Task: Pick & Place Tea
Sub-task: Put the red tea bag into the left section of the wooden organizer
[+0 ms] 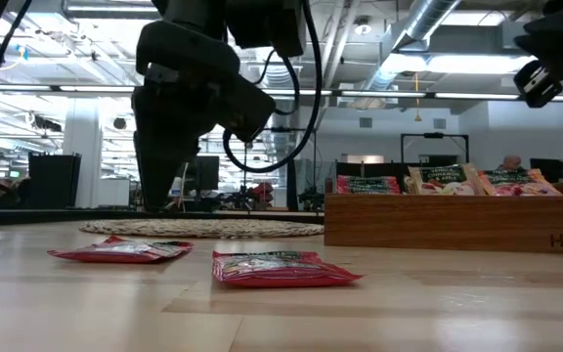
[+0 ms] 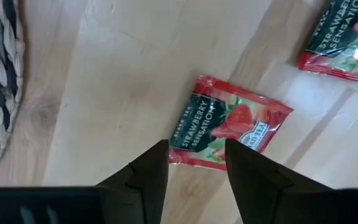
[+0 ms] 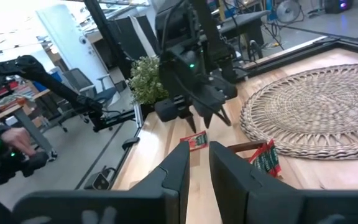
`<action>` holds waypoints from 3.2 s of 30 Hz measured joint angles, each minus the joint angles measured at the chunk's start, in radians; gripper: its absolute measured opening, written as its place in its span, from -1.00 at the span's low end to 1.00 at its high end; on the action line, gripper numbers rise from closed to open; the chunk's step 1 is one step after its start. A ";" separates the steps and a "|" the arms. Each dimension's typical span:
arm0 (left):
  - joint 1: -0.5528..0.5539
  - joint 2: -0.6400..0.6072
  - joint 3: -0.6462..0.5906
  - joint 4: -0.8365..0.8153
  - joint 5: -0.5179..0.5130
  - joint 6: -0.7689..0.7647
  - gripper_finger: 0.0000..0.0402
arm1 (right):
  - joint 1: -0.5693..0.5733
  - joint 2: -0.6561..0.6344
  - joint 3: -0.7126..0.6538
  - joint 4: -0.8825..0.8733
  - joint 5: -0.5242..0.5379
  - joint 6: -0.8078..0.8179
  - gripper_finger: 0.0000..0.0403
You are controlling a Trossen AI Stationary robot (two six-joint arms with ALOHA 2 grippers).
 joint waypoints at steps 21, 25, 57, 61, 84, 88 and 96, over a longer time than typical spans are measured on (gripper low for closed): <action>-0.022 0.000 -0.024 0.023 -0.121 -0.007 -0.01 | -0.011 0.000 0.000 0.008 -0.002 0.008 -0.74; -0.023 0.000 -0.024 0.033 -0.112 -0.005 0.02 | -0.011 0.000 0.000 0.008 -0.002 0.008 -0.74; -0.046 0.101 -0.005 0.024 -0.126 -0.022 -0.94 | -0.010 0.000 0.001 0.008 -0.004 0.019 -0.74; -0.047 0.105 0.024 0.000 -0.146 -0.027 -0.98 | -0.010 0.000 0.001 0.008 -0.004 0.019 -0.74; -0.052 0.106 0.643 -0.224 -0.428 0.191 -1.00 | -0.010 0.003 0.001 0.015 -0.005 0.060 -0.74; -0.040 0.105 0.663 -0.152 -0.477 0.281 -1.00 | -0.010 0.003 0.001 0.015 -0.001 0.053 -0.74; -0.008 0.134 0.665 0.006 -0.648 0.478 -1.00 | -0.011 0.003 0.001 0.007 0.009 0.051 -0.74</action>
